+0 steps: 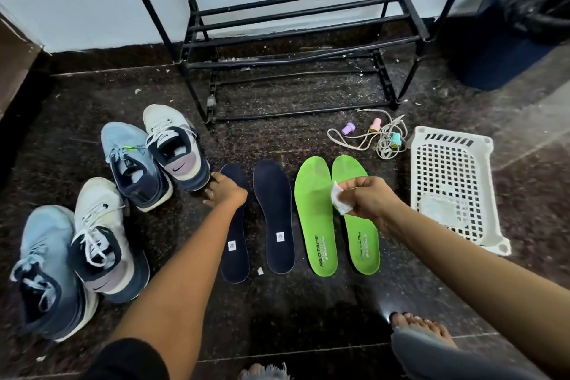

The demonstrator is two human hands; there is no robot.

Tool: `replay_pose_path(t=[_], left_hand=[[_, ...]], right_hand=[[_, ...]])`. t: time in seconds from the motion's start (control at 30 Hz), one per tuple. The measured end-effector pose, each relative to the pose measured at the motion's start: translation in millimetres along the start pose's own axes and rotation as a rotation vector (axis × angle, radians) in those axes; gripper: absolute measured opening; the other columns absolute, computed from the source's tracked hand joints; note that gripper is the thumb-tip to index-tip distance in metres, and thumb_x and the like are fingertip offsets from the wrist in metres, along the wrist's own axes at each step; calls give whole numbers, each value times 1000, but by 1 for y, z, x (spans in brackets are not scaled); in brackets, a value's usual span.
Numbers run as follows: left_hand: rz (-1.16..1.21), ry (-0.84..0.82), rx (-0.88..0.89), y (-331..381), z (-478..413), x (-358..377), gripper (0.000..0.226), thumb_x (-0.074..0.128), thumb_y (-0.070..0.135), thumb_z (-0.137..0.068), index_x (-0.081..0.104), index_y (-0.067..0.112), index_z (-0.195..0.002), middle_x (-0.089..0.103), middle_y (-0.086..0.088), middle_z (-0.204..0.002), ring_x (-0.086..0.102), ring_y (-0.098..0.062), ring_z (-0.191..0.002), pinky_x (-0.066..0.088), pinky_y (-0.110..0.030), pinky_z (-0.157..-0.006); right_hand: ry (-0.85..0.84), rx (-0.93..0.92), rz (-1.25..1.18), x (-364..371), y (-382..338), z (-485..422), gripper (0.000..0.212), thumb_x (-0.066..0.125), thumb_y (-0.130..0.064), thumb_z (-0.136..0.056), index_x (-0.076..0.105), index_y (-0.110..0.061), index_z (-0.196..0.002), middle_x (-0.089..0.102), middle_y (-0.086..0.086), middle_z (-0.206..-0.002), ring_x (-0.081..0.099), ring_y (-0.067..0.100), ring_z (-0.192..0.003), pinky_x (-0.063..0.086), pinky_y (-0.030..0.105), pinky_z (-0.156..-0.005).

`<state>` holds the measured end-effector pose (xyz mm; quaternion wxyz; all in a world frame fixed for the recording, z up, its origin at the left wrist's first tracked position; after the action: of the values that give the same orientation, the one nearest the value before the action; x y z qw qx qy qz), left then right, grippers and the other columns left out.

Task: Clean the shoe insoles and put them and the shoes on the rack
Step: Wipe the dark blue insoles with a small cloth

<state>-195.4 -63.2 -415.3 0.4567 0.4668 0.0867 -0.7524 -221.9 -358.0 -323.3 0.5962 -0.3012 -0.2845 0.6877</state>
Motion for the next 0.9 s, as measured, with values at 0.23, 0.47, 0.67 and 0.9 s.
replay_pose_path(t=[0.23, 0.47, 0.67, 0.9], left_hand=[[-46, -73, -41, -8, 8, 9, 82, 56, 21, -94, 3, 7, -155, 12, -27, -154, 23, -45, -140, 26, -51, -115], [-67, 40, 50, 69, 44, 3, 74, 61, 28, -92, 20, 7, -150, 15, -25, -155, 14, -43, -143, 10, -56, -118], [-59, -10, 362, 182, 103, 19, 65, 64, 34, -90, 34, 7, -141, 26, -24, -149, 28, -42, -138, 28, -55, -113], [-81, -134, 751, 291, 179, 56, 62, 59, 35, -92, 37, 9, -143, 36, -21, -143, 40, -39, -132, 36, -38, -108]], right_hand=[[41, -24, -51, -41, -9, 1, 21, 53, 16, -79, 62, -3, -75, 61, 16, -70, 58, 18, -50, 49, 23, -49], [89, -54, -280, -95, -22, -2, 23, 51, 17, -79, 62, -2, -76, 63, 4, -53, 58, 9, -42, 44, 16, -41], [168, -102, -379, -148, -41, -16, 24, 48, 12, -79, 61, -8, -81, 60, 1, -58, 53, 5, -43, 44, 15, -44], [219, -222, -406, -223, -70, -31, 26, 49, 7, -79, 58, -13, -65, 54, 6, -65, 46, 11, -56, 36, 18, -45]])
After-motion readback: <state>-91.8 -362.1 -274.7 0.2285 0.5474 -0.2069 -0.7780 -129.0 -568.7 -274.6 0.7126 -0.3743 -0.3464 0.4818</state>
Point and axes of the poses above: each hand's wrist, its own z-axis away from the middle knuckle, its own x-axis out of the palm, y = z × x, the point moved 3 cm from there along -z, towards the middle knuckle
